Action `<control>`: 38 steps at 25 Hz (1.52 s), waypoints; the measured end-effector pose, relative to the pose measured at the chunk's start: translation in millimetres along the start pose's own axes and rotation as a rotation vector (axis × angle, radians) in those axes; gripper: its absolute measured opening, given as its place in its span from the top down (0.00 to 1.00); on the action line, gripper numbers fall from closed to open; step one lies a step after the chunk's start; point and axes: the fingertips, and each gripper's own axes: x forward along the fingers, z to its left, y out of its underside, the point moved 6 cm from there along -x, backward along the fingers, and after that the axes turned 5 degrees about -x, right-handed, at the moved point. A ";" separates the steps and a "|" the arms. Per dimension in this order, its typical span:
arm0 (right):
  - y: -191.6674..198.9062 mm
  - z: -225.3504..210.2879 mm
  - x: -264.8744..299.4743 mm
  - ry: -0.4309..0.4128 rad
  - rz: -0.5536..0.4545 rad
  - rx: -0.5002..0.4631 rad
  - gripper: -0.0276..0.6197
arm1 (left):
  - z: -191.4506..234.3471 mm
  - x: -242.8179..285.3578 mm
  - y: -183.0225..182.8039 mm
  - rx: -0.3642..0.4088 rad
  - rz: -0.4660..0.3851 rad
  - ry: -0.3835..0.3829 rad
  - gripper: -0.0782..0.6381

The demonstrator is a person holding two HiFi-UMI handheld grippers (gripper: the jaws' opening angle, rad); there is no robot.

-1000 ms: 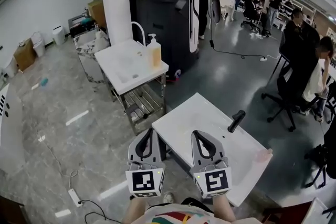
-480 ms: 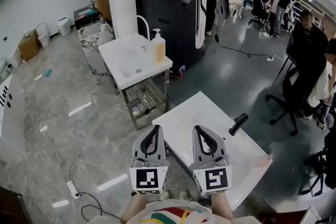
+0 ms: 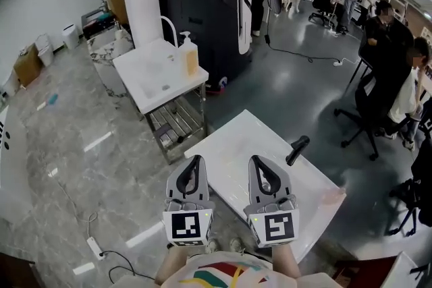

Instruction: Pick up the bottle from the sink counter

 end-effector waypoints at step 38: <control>28.5 -178.9 -284.9 0.906 0.222 -0.053 0.94 | -353.5 38.1 6.0 -0.078 -0.003 0.932 0.87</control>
